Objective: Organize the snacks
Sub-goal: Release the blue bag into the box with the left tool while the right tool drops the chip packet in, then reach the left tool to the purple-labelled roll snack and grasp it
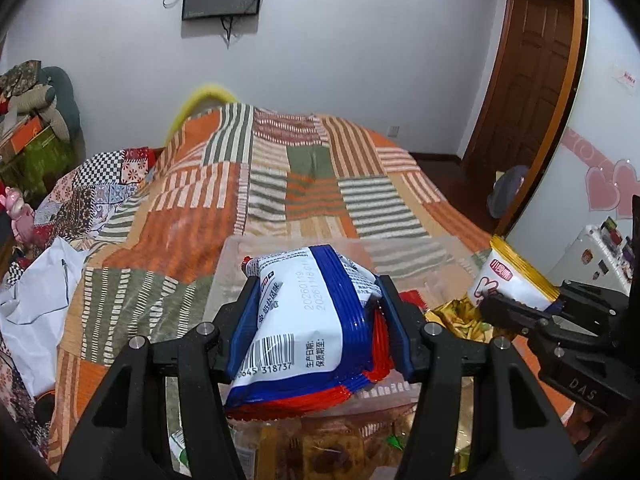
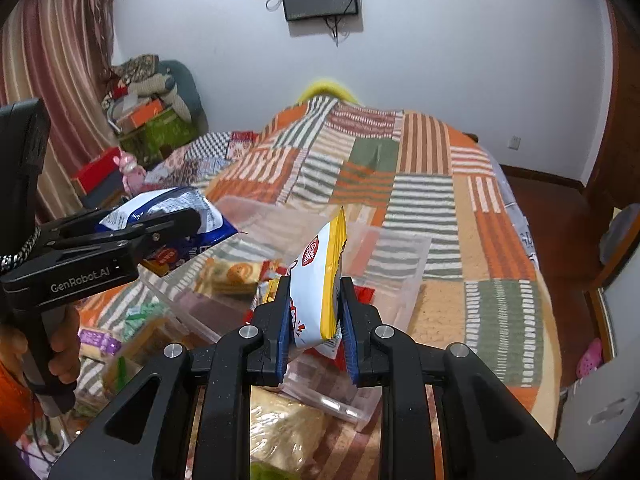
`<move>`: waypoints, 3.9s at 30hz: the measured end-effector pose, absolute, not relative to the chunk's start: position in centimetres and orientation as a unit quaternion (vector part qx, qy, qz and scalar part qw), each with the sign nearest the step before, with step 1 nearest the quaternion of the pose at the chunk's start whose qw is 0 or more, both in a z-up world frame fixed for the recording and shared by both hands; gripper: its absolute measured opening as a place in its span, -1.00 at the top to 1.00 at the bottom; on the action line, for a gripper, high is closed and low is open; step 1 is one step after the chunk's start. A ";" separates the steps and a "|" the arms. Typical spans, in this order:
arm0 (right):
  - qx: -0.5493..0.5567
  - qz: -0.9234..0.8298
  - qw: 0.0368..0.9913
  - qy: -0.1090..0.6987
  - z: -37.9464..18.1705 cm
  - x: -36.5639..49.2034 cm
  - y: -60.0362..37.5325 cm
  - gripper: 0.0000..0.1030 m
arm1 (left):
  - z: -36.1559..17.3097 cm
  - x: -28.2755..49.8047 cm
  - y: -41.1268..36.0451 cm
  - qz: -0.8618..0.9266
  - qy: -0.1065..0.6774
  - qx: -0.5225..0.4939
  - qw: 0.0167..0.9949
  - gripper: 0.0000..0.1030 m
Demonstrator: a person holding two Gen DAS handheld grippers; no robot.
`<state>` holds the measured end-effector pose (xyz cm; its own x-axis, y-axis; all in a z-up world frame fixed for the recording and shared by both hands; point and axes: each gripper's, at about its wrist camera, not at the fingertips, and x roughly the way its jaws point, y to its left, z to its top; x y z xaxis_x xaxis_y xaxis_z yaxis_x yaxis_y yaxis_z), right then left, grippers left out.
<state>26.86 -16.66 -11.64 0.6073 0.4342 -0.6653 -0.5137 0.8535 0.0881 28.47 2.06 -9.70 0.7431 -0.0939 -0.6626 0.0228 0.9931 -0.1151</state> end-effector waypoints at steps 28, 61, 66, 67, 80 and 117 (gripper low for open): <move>-0.072 0.252 0.891 0.371 -12.0 27.1 -16.0 -0.03 | -10.3 27.7 2.3 -0.044 0.391 -0.062 0.917 -0.28; -0.079 0.250 0.906 0.332 -9.5 15.9 -18.3 -0.47 | -6.7 11.7 7.5 0.007 0.338 -0.044 0.940 -0.75; -0.089 0.241 0.901 0.351 -11.2 15.1 -18.2 -0.47 | -9.1 10.6 9.2 0.019 0.363 -0.045 0.931 -0.75; -0.089 0.241 0.899 0.355 -11.4 15.0 -18.2 -0.47 | -9.5 10.5 9.7 0.023 0.368 -0.048 0.928 -0.75; -0.054 0.216 0.881 0.418 -15.0 15.3 -19.0 -0.47 | -15.8 13.7 14.1 0.022 0.431 -0.083 0.898 -0.75; -0.011 0.222 0.865 0.451 -16.9 17.1 -19.2 -0.32 | -19.9 14.2 13.2 0.010 0.487 -0.099 0.868 -0.14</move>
<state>17.07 -19.23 -16.92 0.4953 0.3738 -0.7842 -0.3938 0.9012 0.1808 14.19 13.16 -19.91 0.5256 -0.0796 -0.8470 -0.1139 0.9801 -0.1627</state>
